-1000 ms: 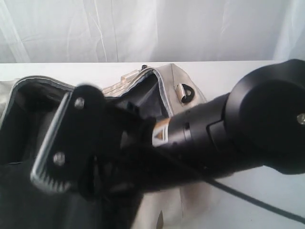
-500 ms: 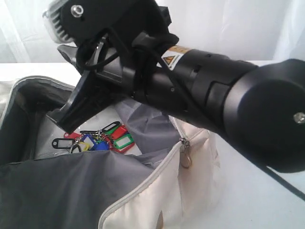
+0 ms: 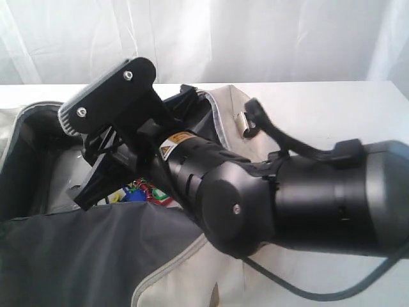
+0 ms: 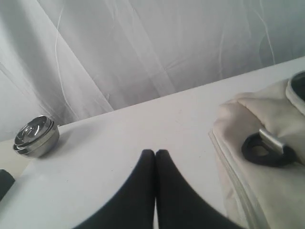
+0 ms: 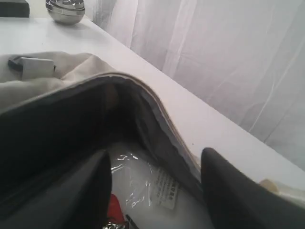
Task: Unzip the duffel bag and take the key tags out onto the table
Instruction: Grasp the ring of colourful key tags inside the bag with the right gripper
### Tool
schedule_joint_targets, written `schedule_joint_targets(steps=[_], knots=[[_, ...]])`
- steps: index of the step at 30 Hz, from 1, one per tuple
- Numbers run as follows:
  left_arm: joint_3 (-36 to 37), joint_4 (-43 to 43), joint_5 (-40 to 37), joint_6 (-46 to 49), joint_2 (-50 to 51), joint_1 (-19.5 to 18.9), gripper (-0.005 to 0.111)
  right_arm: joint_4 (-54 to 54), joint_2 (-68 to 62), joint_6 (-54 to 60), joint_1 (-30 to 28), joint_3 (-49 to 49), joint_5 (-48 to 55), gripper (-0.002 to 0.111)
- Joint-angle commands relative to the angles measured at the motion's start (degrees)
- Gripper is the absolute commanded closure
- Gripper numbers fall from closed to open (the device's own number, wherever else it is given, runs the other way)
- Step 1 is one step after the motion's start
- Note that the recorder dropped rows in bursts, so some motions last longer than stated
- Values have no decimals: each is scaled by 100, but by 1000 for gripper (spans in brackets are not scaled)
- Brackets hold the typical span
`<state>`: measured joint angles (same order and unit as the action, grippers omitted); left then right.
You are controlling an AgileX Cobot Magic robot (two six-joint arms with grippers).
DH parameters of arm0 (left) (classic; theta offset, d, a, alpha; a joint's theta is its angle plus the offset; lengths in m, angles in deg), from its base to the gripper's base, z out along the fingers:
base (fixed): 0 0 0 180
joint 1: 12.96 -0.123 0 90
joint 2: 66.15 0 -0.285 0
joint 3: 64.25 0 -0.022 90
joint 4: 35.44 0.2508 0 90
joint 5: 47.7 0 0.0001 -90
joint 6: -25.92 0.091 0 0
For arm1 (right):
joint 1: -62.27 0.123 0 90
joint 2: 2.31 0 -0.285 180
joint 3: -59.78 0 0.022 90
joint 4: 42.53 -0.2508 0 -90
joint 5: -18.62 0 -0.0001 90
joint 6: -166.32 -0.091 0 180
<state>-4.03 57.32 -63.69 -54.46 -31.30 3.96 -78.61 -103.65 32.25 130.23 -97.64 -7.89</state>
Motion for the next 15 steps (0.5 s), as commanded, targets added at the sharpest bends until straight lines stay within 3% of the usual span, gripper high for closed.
schedule_joint_targets(steps=[1,7,12,15], knots=[[100,215,-59,-120,-26,47,107,-38,-406,-511,-14,-28,-317,55],[258,413,-66,-360,-26,47,107,-51,-897,-596,-121,-294,91,54],[258,424,-138,-511,-26,47,107,-65,-1007,-543,-206,-318,553,40],[258,477,-175,-554,-26,47,107,-295,-1052,-416,-307,-318,707,38]])
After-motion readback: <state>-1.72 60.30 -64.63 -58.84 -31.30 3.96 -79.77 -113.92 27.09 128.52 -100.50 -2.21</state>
